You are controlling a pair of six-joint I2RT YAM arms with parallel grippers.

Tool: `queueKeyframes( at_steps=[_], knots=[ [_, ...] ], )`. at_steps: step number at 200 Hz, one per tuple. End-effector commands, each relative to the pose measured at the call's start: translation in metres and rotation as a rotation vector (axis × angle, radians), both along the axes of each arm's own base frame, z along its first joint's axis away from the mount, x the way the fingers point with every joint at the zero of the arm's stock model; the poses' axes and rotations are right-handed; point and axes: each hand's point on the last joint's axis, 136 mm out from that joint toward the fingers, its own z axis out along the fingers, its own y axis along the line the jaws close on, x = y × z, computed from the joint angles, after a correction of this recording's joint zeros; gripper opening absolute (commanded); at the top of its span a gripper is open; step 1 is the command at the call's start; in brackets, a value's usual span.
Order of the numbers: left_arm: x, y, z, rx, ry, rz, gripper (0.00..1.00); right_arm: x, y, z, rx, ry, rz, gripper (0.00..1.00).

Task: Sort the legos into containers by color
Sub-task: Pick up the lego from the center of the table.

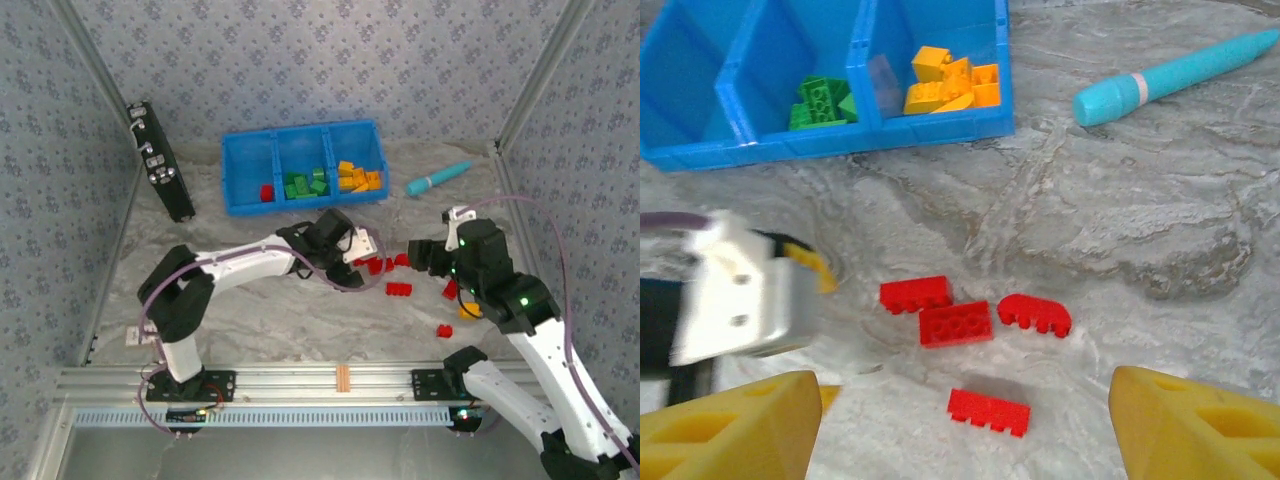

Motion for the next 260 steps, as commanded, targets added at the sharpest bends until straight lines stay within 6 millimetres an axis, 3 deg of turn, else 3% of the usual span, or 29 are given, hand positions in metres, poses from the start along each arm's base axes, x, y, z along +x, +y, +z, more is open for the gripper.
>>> queueKeyframes(
  at_steps=[1, 27, 72, 103, 159, 223, 260],
  knots=[
    [0.010, -0.020, 0.000, -0.039, -0.014, -0.025, 0.77, -0.027, 0.001, -0.016, 0.049, 0.105, 0.025, 0.78],
    [0.023, -0.029, -0.013, -0.016, -0.022, 0.000, 0.73, -0.042, 0.002, -0.020, 0.065, 0.146, 0.055, 0.79],
    [0.036, -0.042, -0.034, 0.023, -0.015, -0.004, 0.70, -0.064, 0.030, -0.016, 0.151, 0.172, 0.242, 0.80],
    [0.047, -0.042, -0.049, 0.048, 0.003, 0.013, 0.65, -0.080, 0.027, -0.018, 0.128, 0.191, 0.286, 0.82],
    [0.064, -0.030, -0.051, 0.043, 0.056, 0.044, 0.58, -0.079, 0.027, -0.020, 0.115, 0.185, 0.299, 0.84],
    [0.061, -0.023, -0.066, 0.076, 0.104, 0.025, 0.49, -0.078, 0.025, -0.020, 0.111, 0.194, 0.280, 0.84],
    [0.061, -0.026, -0.073, 0.078, 0.123, 0.013, 0.31, -0.079, 0.029, -0.008, 0.137, 0.172, 0.302, 0.84]
  ],
)
